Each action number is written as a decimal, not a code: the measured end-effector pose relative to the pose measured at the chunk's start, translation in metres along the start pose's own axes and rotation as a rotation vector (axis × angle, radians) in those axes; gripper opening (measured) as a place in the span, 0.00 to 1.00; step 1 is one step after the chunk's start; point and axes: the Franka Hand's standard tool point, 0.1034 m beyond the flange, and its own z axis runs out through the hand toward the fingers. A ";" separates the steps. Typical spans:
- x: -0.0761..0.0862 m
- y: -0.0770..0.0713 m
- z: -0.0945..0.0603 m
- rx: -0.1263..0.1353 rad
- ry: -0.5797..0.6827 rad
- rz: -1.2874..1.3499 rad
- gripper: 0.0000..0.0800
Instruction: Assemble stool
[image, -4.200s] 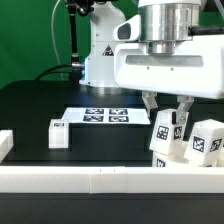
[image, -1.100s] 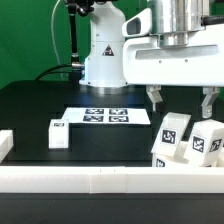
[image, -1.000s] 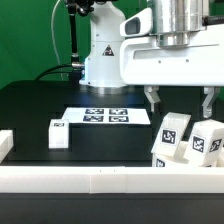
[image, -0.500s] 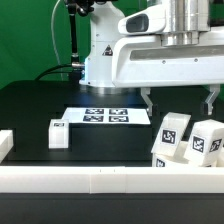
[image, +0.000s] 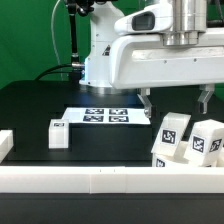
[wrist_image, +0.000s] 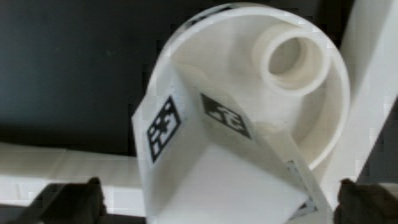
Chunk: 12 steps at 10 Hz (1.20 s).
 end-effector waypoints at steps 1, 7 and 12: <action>-0.001 0.001 0.001 -0.012 -0.007 -0.093 0.81; -0.006 0.007 0.009 -0.056 -0.057 -0.585 0.81; -0.009 0.009 0.013 -0.065 -0.075 -0.688 0.50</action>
Offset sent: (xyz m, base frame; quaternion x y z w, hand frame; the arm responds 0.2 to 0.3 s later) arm 0.0012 0.0091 -0.0077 0.0127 -0.0169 -0.1954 0.9805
